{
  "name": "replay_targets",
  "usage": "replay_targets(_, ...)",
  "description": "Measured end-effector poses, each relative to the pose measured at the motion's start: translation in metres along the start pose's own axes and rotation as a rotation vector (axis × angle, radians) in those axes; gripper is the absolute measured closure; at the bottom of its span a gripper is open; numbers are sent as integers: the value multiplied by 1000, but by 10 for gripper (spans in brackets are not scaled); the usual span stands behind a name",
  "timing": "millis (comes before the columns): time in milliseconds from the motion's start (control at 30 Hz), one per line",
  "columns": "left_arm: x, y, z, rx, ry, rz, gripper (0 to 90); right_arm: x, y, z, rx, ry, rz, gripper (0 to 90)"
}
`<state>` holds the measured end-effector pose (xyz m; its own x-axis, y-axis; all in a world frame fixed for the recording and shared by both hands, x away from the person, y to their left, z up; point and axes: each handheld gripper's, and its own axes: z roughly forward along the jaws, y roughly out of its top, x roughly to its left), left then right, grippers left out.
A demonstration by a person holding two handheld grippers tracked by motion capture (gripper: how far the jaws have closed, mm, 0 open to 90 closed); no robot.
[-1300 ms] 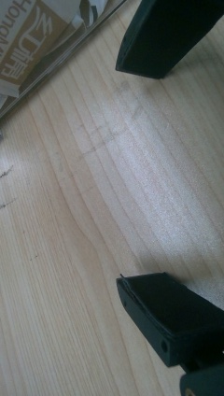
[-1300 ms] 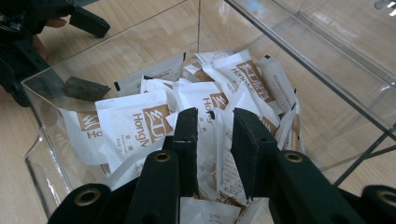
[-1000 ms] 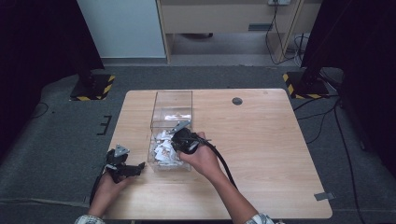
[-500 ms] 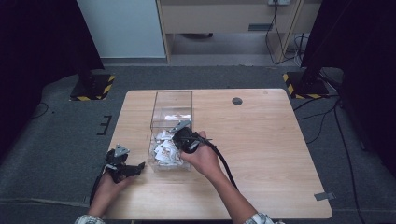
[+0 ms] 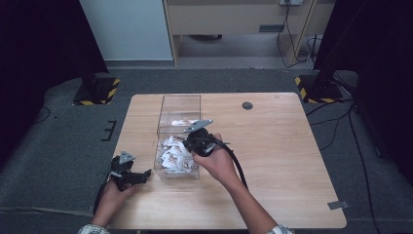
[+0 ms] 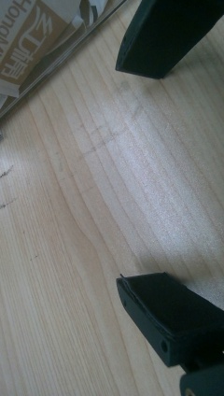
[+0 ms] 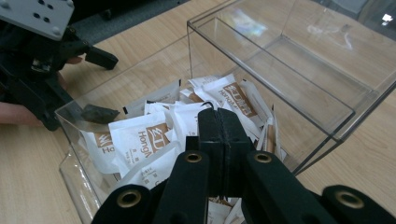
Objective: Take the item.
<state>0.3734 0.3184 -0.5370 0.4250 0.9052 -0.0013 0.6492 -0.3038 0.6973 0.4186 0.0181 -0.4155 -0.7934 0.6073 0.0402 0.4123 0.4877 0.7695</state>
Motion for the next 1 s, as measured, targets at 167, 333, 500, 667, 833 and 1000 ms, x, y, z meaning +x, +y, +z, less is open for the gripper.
replay_targets(167, 0, 0, 0, 0, 0, 0, 0, 1, 4, -7, -16, 4, -2, 896)
replay_targets(333, 0, 0, 0, 0, 0, 0, 0, 2, 9, -14, -42, 10, 1, 897)
replay_targets(500, 0, 0, 0, 0, 0, 0, 0, 2, 13, -20, -58, 9, 0, 897)
replay_targets(667, 0, 0, 0, 0, 0, 0, 0, 1, 17, -26, -70, 9, -2, 897)
replay_targets(833, 0, 0, 0, 0, 0, 0, 0, -1, 19, -32, -74, 3, -5, 897)
replay_targets(1000, 0, 0, 0, 0, 0, 0, 0, -3, 19, -35, -67, -12, -11, 897)
